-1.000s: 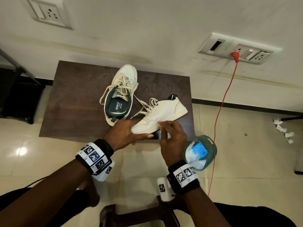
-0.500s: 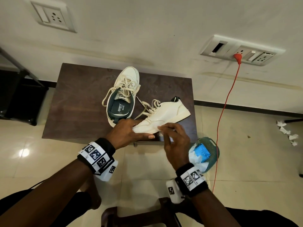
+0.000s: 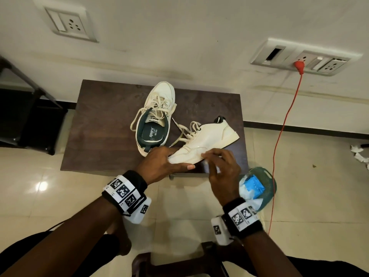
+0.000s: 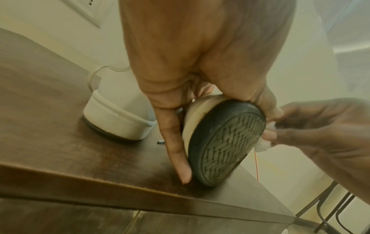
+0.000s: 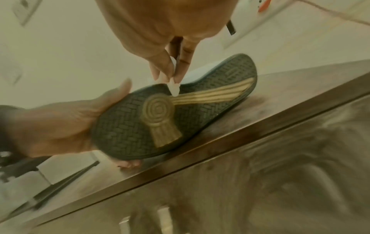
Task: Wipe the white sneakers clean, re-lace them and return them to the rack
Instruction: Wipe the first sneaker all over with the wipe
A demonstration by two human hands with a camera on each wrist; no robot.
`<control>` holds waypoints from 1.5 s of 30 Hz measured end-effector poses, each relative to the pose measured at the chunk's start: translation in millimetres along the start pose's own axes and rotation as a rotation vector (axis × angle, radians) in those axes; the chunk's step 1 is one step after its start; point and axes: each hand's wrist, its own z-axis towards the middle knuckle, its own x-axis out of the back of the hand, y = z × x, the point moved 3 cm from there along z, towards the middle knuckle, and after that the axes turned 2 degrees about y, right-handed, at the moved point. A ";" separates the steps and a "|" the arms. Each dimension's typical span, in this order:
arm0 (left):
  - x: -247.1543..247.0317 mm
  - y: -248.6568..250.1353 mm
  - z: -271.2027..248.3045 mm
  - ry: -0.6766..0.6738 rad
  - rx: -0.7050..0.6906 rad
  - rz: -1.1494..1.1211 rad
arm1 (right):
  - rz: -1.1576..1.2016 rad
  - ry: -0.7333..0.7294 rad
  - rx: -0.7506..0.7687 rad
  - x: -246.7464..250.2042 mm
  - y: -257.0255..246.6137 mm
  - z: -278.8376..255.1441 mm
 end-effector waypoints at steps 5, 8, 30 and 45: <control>-0.6 7.9 2.1 -0.014 0.022 0.063 | -0.070 0.184 -0.148 18.2 50.1 36.0; 0.7 15.2 2.6 -0.035 0.016 0.080 | -0.065 0.253 -0.242 18.6 50.5 38.2; -2.9 20.5 -5.8 0.009 -0.114 0.189 | -0.246 0.020 -0.094 12.9 34.1 75.8; -6.9 17.2 -7.3 -0.024 -0.135 0.233 | -0.195 0.051 -0.068 9.4 17.0 48.4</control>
